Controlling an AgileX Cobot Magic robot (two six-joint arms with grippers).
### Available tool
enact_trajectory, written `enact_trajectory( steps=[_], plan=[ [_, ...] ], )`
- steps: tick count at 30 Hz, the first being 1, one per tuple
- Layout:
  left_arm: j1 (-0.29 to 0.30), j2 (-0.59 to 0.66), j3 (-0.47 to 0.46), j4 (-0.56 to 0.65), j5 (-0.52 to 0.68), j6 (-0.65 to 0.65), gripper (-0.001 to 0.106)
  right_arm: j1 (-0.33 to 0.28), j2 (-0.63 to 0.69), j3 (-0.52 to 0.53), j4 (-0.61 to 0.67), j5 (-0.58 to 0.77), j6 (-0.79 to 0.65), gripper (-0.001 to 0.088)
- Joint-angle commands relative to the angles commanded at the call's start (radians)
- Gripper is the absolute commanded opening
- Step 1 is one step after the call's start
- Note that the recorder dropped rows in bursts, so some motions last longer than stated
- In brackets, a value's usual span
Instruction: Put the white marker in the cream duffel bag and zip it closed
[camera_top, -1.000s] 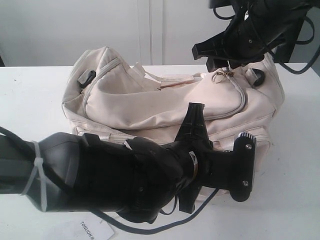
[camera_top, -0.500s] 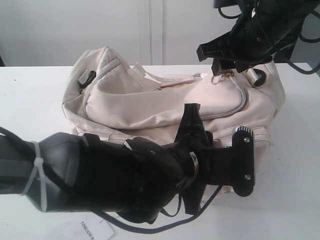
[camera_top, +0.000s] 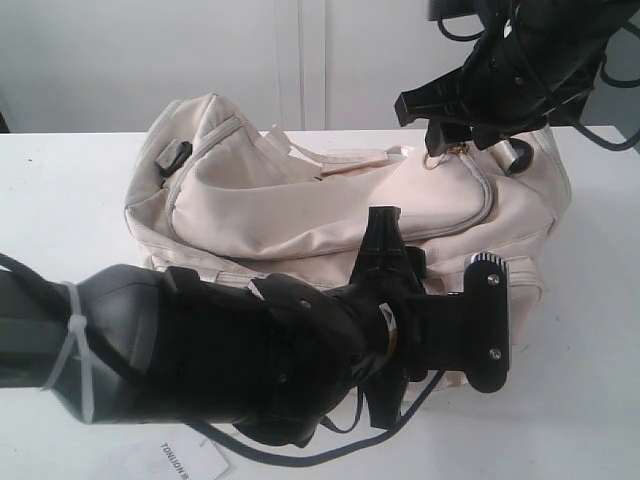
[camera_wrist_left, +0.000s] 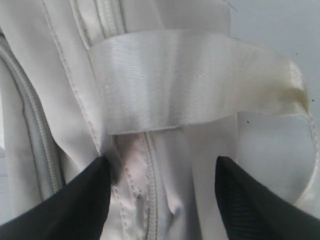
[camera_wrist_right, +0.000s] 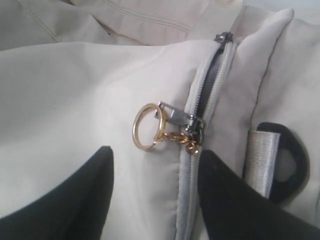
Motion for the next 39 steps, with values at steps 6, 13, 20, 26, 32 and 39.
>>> enact_trajectory(
  steps=[6,13,20,26,32,39],
  plan=[
    [0.000,0.000,0.000,0.000,0.000,0.002,0.065,0.000,-0.047,0.000,0.000,0.006,0.000,0.0306],
    [0.000,0.000,0.000,-0.007,0.007,0.002,0.064,0.000,-0.077,0.000,0.012,0.071,-0.002,0.0000],
    [0.000,-0.030,0.000,-0.024,0.001,-0.002,0.064,0.000,-0.077,0.000,0.012,0.095,-0.002,0.0000],
    [0.000,-0.070,0.000,-0.196,-0.008,-0.007,0.064,0.000,-0.077,0.000,0.012,0.086,-0.002,0.0000],
    [0.000,-0.095,0.000,-0.205,-0.047,-0.007,0.066,0.000,-0.077,0.000,0.012,0.086,-0.002,0.0000],
    [0.000,-0.129,0.000,-0.258,-0.003,-0.007,0.077,0.000,-0.077,0.000,0.012,0.086,-0.002,0.0000]
  ],
)
